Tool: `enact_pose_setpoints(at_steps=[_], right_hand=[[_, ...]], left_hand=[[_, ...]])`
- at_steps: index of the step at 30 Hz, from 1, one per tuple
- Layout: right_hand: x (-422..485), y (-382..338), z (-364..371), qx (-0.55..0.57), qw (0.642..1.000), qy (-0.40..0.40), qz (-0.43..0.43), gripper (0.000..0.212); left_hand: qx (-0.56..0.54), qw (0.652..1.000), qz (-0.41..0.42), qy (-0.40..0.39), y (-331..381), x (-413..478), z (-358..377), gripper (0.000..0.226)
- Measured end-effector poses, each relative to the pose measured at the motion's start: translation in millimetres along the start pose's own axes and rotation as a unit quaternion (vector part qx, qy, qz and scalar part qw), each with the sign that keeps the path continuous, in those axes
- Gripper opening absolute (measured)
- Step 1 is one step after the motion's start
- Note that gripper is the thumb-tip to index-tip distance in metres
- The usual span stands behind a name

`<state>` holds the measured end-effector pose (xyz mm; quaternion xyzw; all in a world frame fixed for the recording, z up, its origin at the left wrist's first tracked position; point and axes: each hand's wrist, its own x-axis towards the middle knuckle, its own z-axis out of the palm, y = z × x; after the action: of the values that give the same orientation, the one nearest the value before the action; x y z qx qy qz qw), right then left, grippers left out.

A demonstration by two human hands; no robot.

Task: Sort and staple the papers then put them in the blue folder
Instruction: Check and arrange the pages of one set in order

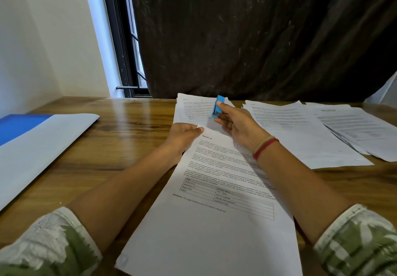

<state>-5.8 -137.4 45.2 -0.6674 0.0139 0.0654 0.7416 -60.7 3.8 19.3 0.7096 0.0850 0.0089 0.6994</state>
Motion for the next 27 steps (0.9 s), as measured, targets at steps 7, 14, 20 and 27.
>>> enact_pose_setpoints(at_steps=[7,14,20,27], right_hand=[[0,0,-3,-0.035,0.999,0.011,-0.020,0.015],[10,-9,-16,-0.097,0.990,0.071,-0.072,0.037],[20,-3,-59,-0.336,0.905,0.235,-0.117,0.044],[35,14,-87,-0.517,0.820,0.241,-0.041,0.040]], left_hand=[[0.001,1.000,-0.009,-0.015,-2,5,-2,0.018],[-0.033,0.999,-0.017,-0.033,-2,7,-3,0.017],[-0.014,0.997,-0.014,-0.078,-2,7,-10,0.018],[0.021,0.998,-0.028,-0.046,3,5,-19,0.018]])
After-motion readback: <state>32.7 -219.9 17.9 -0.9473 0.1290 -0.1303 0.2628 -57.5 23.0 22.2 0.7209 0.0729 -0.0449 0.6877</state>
